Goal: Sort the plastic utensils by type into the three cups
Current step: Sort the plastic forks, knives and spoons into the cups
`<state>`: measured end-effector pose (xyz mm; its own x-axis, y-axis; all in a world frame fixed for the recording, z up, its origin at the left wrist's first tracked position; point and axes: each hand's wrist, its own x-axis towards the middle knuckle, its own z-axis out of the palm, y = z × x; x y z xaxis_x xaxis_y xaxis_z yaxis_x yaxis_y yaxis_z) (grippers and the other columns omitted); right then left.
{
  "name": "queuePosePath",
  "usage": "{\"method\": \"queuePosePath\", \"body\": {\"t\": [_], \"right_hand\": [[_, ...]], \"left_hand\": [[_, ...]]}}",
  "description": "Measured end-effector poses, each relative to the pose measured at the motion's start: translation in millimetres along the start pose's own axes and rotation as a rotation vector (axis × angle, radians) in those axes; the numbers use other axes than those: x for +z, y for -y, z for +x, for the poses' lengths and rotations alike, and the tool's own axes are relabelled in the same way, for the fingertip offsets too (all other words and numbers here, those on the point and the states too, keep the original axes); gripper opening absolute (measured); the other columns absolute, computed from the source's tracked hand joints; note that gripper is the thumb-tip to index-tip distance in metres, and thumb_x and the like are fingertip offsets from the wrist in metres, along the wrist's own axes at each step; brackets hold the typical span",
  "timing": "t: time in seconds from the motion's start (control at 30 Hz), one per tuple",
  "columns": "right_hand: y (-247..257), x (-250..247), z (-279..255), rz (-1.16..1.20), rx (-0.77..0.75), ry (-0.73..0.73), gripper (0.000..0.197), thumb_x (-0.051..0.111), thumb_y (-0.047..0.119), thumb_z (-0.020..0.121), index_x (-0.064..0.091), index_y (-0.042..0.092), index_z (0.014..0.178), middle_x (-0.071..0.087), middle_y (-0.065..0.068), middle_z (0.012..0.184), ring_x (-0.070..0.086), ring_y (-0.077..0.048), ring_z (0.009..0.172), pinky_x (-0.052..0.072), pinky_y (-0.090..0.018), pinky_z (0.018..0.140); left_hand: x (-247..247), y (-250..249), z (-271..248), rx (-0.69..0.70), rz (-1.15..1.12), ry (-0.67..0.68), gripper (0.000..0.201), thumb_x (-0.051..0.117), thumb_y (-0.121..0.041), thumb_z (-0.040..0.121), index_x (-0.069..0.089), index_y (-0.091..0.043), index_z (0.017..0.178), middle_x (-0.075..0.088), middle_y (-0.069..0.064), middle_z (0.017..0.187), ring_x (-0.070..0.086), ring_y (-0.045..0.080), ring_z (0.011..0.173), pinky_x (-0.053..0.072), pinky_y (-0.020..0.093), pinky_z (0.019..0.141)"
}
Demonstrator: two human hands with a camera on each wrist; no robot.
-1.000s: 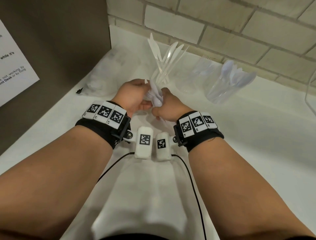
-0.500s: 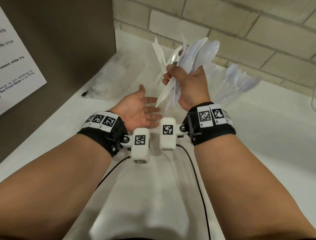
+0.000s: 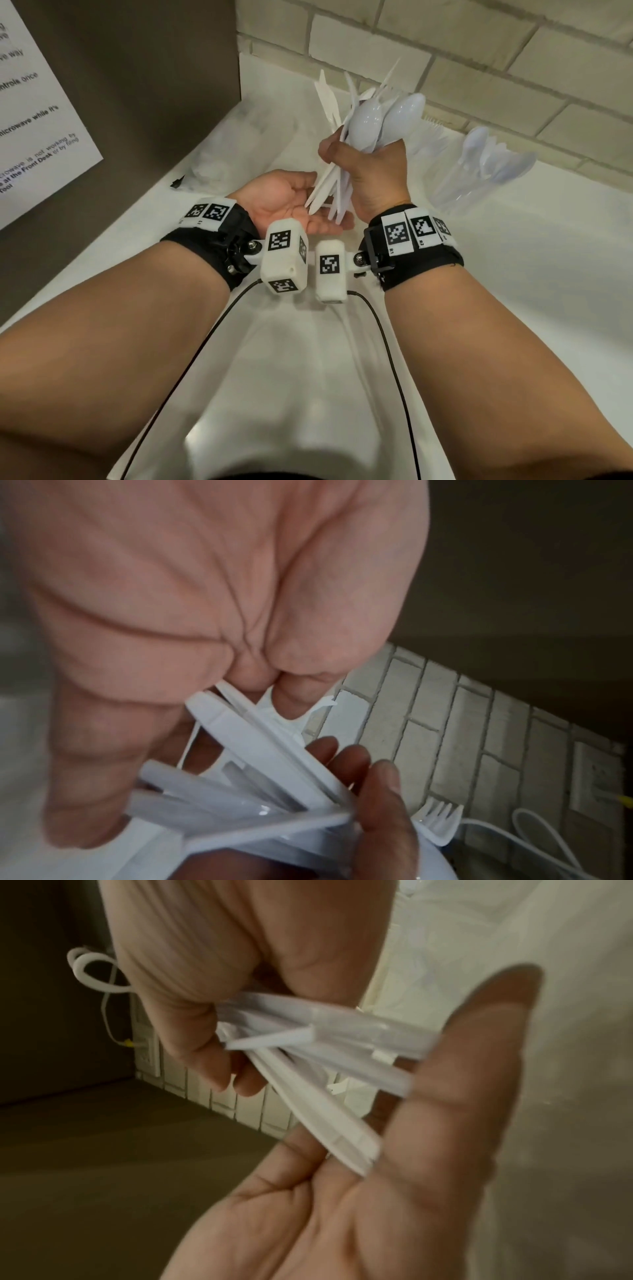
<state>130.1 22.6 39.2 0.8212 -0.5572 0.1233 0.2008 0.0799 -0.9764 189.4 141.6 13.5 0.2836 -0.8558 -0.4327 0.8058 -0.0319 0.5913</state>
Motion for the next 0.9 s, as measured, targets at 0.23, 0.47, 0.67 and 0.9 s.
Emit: {"method": "queuePosePath", "body": {"t": [0.23, 0.47, 0.67, 0.9], "right_hand": [[3, 3, -9, -0.015, 0.071, -0.001, 0.011, 0.072, -0.006, 0.073, 0.065, -0.001, 0.079, 0.066, -0.008, 0.064, 0.066, -0.022, 0.062, 0.056, -0.035, 0.064], [8, 5, -12, -0.015, 0.116, -0.021, 0.030, 0.076, 0.015, 0.080, 0.065, -0.008, 0.095, 0.066, -0.010, 0.071, 0.066, -0.025, 0.068, 0.058, -0.053, 0.065], [-2, 0, -13, -0.039, 0.113, 0.041, 0.028, 0.078, 0.000, 0.070, 0.066, -0.013, 0.092, 0.070, -0.022, 0.084, 0.070, -0.031, 0.074, 0.059, -0.047, 0.071], [4, 2, -7, -0.002, 0.079, -0.011, 0.007, 0.074, 0.005, 0.080, 0.067, 0.007, 0.080, 0.068, -0.003, 0.064, 0.066, -0.019, 0.061, 0.055, -0.033, 0.061]], "left_hand": [[-2, -3, 5, -0.057, -0.010, 0.050, 0.078, 0.022, -0.058, 0.098, 0.041, 0.006, 0.137, 0.047, 0.031, 0.137, 0.051, 0.045, 0.121, 0.043, 0.057, 0.097], [1, -7, 1, -0.096, -0.037, 0.077, 0.072, 0.031, -0.054, 0.098, 0.040, 0.006, 0.136, 0.049, 0.032, 0.132, 0.055, 0.047, 0.117, 0.049, 0.052, 0.094], [5, -8, 0, 0.001, -0.057, 0.052, 0.058, 0.035, -0.040, 0.099, 0.044, 0.006, 0.133, 0.049, 0.027, 0.138, 0.052, 0.043, 0.123, 0.041, 0.052, 0.103], [-10, -7, 5, -0.192, 0.072, 0.028, 0.079, 0.025, -0.062, 0.095, 0.038, 0.001, 0.141, 0.044, 0.028, 0.142, 0.046, 0.053, 0.124, 0.032, 0.056, 0.109]]}}
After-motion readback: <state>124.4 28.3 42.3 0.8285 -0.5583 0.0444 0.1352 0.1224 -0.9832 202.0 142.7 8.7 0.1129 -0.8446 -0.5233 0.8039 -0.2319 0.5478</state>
